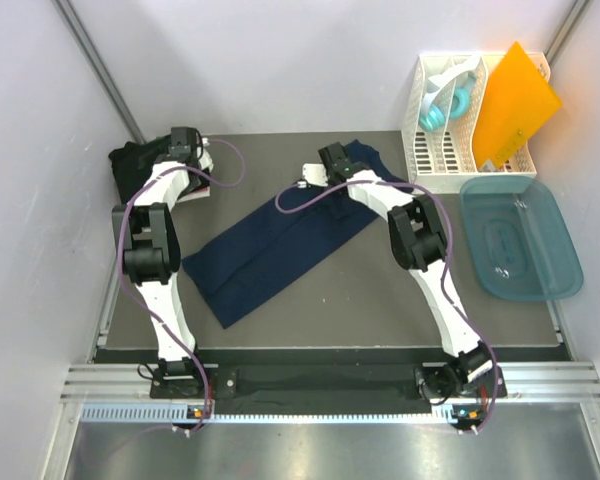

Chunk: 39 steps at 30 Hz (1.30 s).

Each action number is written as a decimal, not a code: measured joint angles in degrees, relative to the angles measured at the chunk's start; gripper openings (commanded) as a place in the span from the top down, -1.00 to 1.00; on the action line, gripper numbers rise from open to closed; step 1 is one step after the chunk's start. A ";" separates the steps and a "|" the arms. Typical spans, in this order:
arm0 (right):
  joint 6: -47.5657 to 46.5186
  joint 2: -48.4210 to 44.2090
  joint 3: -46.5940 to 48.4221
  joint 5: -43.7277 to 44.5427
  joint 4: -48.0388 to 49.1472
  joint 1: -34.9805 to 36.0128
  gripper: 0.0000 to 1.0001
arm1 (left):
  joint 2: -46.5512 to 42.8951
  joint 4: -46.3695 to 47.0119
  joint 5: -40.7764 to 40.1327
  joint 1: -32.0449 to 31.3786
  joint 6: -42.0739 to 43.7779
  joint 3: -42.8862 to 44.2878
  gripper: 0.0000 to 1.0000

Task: Fold and stack the t-shirts
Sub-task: Rotate the tshirt 90 degrees

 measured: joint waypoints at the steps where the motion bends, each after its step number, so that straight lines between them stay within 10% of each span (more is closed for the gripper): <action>1: -0.11 0.26 -0.13 0.42 1.66 0.11 0.75 | 0.00 0.35 0.02 0.00 0.11 -0.09 -0.95; 18: 3.34 -29.53 -26.03 -1.18 -0.20 -1.77 -0.37 | -0.09 1.29 0.09 0.74 -0.76 -2.78 -0.95; 28: 3.69 -43.43 -34.64 -16.52 -9.11 5.29 -0.50 | -1.01 0.50 -0.09 1.60 -3.19 -0.24 -0.98; 39: 5.55 -39.19 -39.89 -31.39 -12.44 24.70 -0.54 | 0.42 -6.23 -0.92 5.81 -12.15 17.18 -0.98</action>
